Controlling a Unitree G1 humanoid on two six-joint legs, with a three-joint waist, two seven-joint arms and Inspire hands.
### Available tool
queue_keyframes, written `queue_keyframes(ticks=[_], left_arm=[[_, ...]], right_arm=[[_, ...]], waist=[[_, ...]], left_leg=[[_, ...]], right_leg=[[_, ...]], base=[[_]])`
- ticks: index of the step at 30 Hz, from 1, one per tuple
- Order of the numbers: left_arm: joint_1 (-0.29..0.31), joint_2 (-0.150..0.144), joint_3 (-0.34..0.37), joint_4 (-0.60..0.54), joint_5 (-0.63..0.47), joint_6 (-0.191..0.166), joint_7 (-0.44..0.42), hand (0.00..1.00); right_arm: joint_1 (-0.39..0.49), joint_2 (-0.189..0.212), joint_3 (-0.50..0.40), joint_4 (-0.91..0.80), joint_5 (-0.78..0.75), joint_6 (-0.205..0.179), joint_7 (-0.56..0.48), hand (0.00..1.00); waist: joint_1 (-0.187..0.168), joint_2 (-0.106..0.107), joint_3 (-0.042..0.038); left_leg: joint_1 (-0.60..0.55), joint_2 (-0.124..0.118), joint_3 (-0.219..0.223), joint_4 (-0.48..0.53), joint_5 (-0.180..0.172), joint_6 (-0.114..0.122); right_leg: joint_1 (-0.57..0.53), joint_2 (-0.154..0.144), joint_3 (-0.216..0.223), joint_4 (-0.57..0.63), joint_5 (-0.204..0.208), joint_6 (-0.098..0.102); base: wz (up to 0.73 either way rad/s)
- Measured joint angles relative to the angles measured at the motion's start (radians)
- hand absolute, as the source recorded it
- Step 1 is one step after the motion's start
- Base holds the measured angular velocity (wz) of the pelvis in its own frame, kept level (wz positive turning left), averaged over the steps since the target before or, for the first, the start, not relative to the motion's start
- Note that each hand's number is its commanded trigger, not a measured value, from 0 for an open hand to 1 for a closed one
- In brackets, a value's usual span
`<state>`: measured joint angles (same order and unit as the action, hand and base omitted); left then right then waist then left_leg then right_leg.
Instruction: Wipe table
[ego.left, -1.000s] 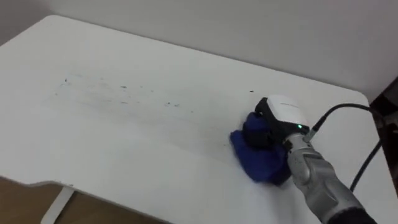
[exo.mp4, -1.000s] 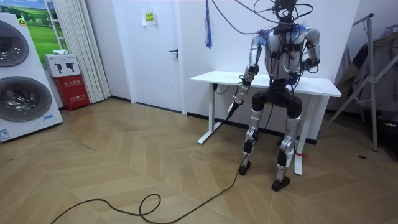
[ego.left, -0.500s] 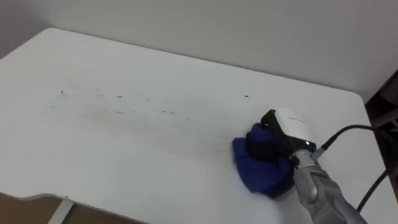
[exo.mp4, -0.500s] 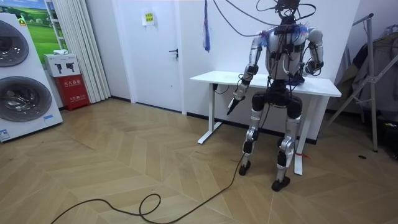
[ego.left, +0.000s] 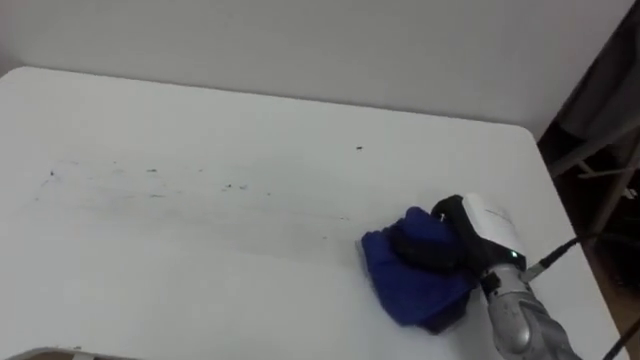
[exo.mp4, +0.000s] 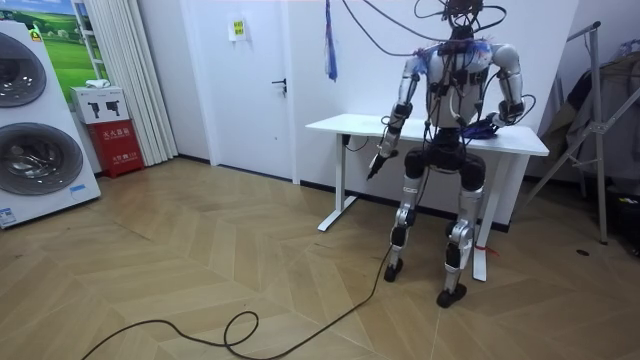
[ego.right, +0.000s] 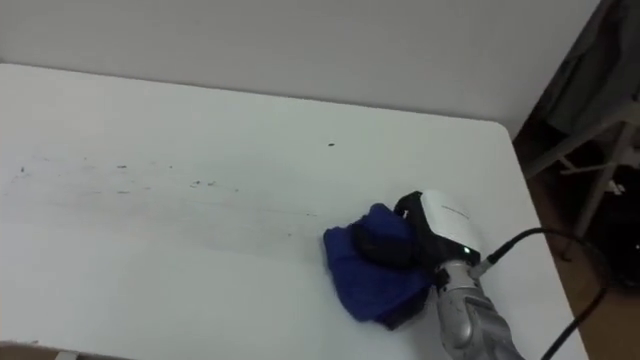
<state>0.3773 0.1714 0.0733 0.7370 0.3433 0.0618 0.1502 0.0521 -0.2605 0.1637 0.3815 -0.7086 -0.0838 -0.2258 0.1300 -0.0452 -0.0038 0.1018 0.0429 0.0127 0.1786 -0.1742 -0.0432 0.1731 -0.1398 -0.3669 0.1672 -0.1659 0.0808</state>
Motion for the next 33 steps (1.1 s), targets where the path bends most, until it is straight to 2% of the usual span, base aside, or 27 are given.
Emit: queue_keyframes(ticks=[2, 5, 7, 9, 11, 15, 20, 24, 25, 29, 32, 33], left_arm=[[-0.008, 0.000, 0.005, -0.004, -0.005, -0.022, 0.000, 0.00], [-0.022, 0.001, 0.005, 0.005, -0.081, -0.052, 0.000, 0.00], [-0.027, 0.001, 0.005, 0.005, -0.102, -0.068, 0.000, 0.00], [-0.030, 0.001, 0.005, 0.005, -0.116, -0.075, 0.000, 0.00], [-0.032, 0.003, 0.005, 0.007, -0.116, -0.085, 0.000, 0.00], [-0.041, 0.002, 0.003, 0.024, -0.137, -0.100, -0.001, 0.00], [-0.048, 0.002, 0.012, 0.034, -0.154, -0.102, -0.003, 0.00], [-0.045, -0.003, 0.059, 0.041, -0.152, -0.103, -0.005, 0.00], [-0.043, -0.006, 0.083, 0.054, -0.153, -0.104, -0.004, 0.00], [-0.018, -0.006, 0.182, 0.059, -0.134, -0.104, 0.005, 0.00], [-0.014, -0.001, 0.213, 0.088, -0.134, -0.102, 0.020, 0.00], [-0.008, -0.001, 0.224, 0.094, -0.137, -0.099, 0.022, 0.00]], right_arm=[[0.035, -0.001, -0.033, -0.038, 0.016, -0.029, 0.015, 0.00], [0.040, -0.002, -0.075, -0.051, 0.083, -0.034, 0.038, 0.00], [0.041, -0.006, -0.111, -0.051, 0.118, -0.032, 0.046, 0.00], [0.041, -0.017, -0.142, -0.063, 0.136, -0.030, 0.050, 0.00], [0.042, -0.029, -0.173, -0.106, 0.162, -0.030, 0.055, 0.00], [0.043, -0.048, -0.201, -0.161, 0.196, -0.031, 0.054, 0.00], [0.043, -0.049, -0.273, -0.196, 0.257, -0.036, 0.028, 0.00], [0.043, -0.049, -0.363, -0.191, 0.360, -0.037, -0.035, 0.00], [0.034, -0.051, -0.397, -0.160, 0.369, -0.050, -0.050, 0.00], [0.031, -0.072, -0.550, -0.003, 0.407, -0.047, -0.122, 0.00], [0.049, -0.091, -0.585, 0.115, 0.455, -0.045, -0.166, 0.00], [0.051, -0.092, -0.593, 0.187, 0.499, -0.040, -0.181, 0.00]], waist=[[-0.023, 0.001, -0.0001], [-0.049, 0.002, -0.0001], [-0.053, 0.001, 0.0014], [-0.056, -0.001, 0.0003], [-0.072, -0.003, 0.0032], [-0.075, -0.005, 0.0057], [-0.076, -0.009, 0.0064], [-0.083, -0.008, 0.0081], [-0.096, -0.009, 0.0078], [-0.124, -0.023, 0.0090], [-0.141, -0.033, 0.0077], [-0.153, -0.039, 0.0050]], left_leg=[[0.003, 0.000, 0.009, -0.002, 0.000, 0.001], [0.020, 0.001, 0.028, -0.016, -0.001, 0.002], [0.031, 0.002, 0.044, -0.026, -0.001, 0.002], [0.033, 0.004, 0.063, -0.030, -0.002, 0.004], [0.035, 0.004, 0.070, -0.034, -0.003, 0.004], [0.049, 0.005, 0.085, -0.039, -0.004, 0.004], [0.050, 0.005, 0.091, -0.049, -0.005, 0.005], [0.045, 0.005, 0.092, -0.050, -0.005, 0.005], [0.045, 0.005, 0.091, -0.050, -0.005, 0.005], [0.041, 0.005, 0.092, -0.050, -0.006, 0.006], [0.038, 0.005, 0.093, -0.049, -0.008, 0.006], [0.036, 0.005, 0.093, -0.049, -0.009, 0.006]], right_leg=[[0.000, 0.000, 0.011, 0.001, 0.000, 0.000], [0.000, 0.000, 0.031, 0.002, 0.000, 0.000], [-0.004, 0.000, 0.046, 0.004, 0.000, 0.000], [-0.016, 0.001, 0.065, 0.008, 0.000, 0.000], [-0.022, 0.001, 0.071, 0.008, 0.001, 0.001], [-0.021, 0.003, 0.089, 0.007, 0.001, 0.001], [-0.023, 0.004, 0.095, 0.005, 0.001, 0.002], [-0.027, 0.004, 0.096, 0.004, 0.001, 0.002], [-0.027, 0.004, 0.092, 0.003, 0.001, 0.002], [-0.033, 0.004, 0.092, 0.004, 0.001, 0.003], [-0.037, 0.003, 0.093, 0.004, 0.000, 0.004], [-0.037, 0.003, 0.094, 0.004, 0.000, 0.004]], base=[[-0.14], [-0.18], [-0.23], [-0.27], [-0.15], [-0.12], [-0.02], [0.01], [0.00], [0.00], [0.00], [0.00]])
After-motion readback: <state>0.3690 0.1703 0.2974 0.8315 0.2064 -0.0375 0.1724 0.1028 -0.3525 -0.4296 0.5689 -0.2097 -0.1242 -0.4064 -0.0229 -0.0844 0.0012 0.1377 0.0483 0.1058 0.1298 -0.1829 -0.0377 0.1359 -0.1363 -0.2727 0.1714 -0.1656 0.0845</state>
